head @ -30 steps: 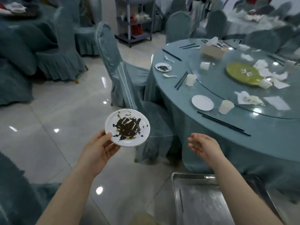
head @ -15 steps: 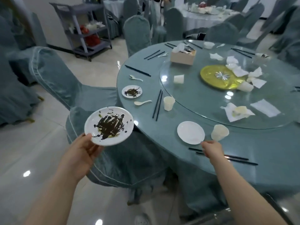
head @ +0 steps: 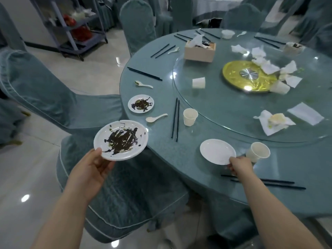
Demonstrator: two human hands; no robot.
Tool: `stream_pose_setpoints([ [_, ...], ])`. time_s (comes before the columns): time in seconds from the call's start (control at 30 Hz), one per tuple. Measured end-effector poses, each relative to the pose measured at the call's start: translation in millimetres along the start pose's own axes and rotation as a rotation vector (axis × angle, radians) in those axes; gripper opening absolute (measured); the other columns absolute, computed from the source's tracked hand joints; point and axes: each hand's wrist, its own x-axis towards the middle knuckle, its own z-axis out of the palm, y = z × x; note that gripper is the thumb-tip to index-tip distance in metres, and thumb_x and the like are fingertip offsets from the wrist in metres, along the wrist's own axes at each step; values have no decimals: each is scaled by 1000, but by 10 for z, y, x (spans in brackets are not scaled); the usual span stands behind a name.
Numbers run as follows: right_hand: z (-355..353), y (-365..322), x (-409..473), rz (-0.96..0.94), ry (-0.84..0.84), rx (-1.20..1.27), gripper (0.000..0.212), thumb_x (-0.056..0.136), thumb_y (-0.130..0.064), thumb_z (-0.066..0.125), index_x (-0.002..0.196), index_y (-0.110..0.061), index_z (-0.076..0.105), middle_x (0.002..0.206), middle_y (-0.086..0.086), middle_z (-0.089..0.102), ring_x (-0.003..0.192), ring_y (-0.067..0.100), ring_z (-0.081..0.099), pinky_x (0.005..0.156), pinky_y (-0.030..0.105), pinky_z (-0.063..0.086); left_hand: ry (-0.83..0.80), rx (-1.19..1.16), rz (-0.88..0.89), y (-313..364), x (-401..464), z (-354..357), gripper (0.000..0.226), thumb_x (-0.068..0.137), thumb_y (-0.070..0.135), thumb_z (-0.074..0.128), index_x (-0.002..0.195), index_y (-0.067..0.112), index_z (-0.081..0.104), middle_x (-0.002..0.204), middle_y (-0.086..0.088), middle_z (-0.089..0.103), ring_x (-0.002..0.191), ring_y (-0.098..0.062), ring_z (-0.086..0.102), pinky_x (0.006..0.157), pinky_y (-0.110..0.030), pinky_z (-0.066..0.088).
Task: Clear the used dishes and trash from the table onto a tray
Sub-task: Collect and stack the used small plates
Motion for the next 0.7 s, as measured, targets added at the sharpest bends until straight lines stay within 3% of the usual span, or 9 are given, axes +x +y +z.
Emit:
stream_pose_setpoints([
  [0.07,45,-112,-118,20,-65,106,15,84,-3,49,81,3,62,62,15,63,46,18,42,38,19,33,-31,4,0,58,89,-35,13,96,20,48,91,16,60,66,1,48,63,-7,64,59,-19,57],
  [0.13,110,-273,-301,5,-116,206,13,86,-1,49,78,-1,59,61,13,60,46,16,39,34,15,28,-74,11,3,132,169,-68,12,96,19,48,92,18,59,71,0,60,64,-5,67,61,-20,58],
  [0.23,246,-561,-733,-101,-162,294,13,87,-2,51,76,-5,57,57,10,57,42,13,38,33,14,26,-136,3,2,245,249,-132,10,96,15,49,95,17,59,74,4,73,69,-5,70,60,-19,57],
  [0.47,736,-1180,-2045,-324,-231,369,10,88,-7,52,83,-7,61,47,0,56,39,11,36,36,19,26,-287,49,10,615,306,-503,9,94,10,52,99,14,59,77,0,75,67,-9,71,57,-20,57],
  [0.7,1311,-1376,-2838,-401,-69,414,7,86,-16,57,92,-14,61,57,4,61,40,11,44,41,22,35,-338,64,12,911,376,-1081,11,93,9,55,101,15,60,83,-3,76,73,-12,72,55,-22,56],
])
